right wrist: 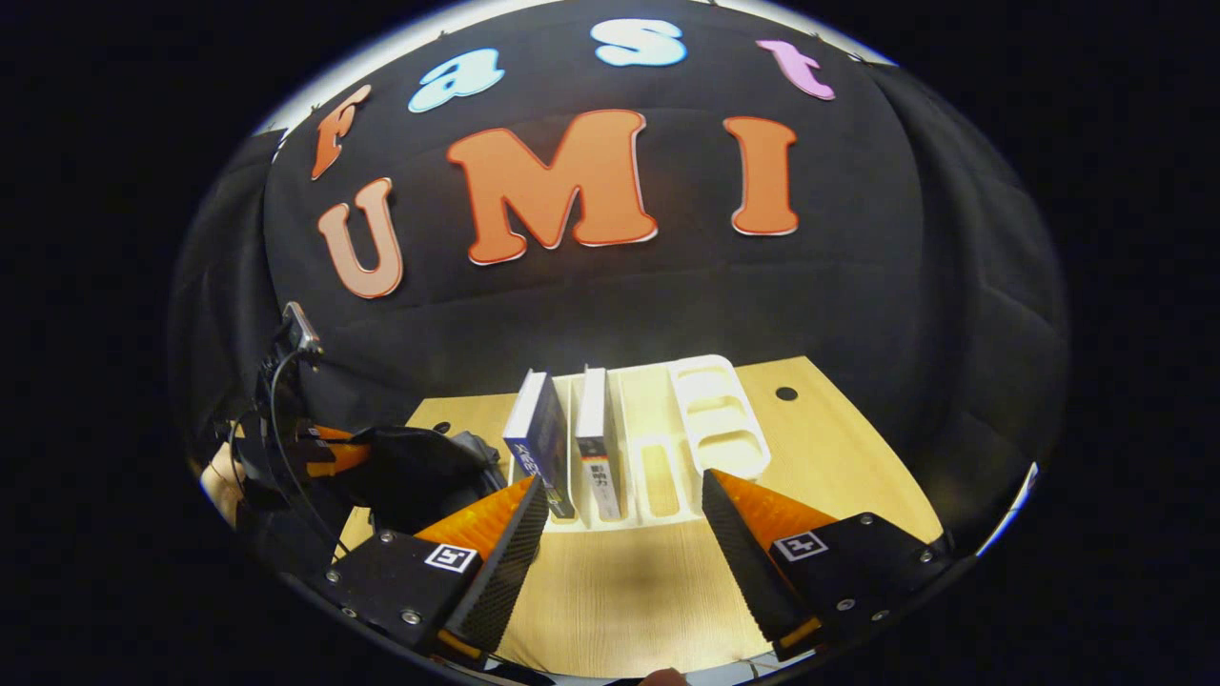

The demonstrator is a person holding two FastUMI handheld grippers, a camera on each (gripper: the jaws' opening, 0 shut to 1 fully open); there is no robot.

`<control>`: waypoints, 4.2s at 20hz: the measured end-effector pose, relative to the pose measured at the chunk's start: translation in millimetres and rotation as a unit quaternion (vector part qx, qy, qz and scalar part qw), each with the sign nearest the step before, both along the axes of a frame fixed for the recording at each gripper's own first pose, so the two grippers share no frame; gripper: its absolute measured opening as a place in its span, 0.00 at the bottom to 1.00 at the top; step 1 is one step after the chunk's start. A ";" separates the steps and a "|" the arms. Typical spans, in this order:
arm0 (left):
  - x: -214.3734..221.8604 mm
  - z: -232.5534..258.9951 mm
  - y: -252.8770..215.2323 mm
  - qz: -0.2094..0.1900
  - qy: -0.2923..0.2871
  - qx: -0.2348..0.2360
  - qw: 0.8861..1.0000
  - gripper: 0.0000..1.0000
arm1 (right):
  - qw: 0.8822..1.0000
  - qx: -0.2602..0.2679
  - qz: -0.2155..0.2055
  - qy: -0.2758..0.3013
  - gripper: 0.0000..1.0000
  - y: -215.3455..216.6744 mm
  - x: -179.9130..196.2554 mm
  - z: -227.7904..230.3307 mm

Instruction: Open the schoolbag, grab two books from the bookshelf and put them into the schoolbag.

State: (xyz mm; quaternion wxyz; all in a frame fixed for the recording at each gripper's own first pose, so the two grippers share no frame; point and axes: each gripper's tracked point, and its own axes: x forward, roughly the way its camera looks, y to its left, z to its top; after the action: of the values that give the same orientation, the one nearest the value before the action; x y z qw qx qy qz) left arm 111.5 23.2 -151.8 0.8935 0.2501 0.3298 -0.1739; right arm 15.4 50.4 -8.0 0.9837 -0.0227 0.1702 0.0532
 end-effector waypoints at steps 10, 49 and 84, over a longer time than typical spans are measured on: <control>8.6 1.9 6.7 -0.001 -0.022 -0.010 1.000 0.04 | 0.984 0.024 0.092 0.150 0.97 125.4 101.1 38.1; 18.4 5.9 18.6 -0.069 -0.002 -0.021 0.997 0.04 | 0.961 -0.019 -0.055 0.271 0.36 126.3 169.2 12.0; 19.3 37.4 -9.6 -0.121 -0.020 0.039 0.992 0.04 | 0.800 0.556 -0.075 0.214 0.35 230.1 66.8 -222.1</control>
State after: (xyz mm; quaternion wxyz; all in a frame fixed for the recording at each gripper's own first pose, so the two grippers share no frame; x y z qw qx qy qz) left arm 130.8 13.6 -114.4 0.8620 0.3263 0.2857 -0.2624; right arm 82.2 280.6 -230.1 0.7668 0.5529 0.3190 0.0683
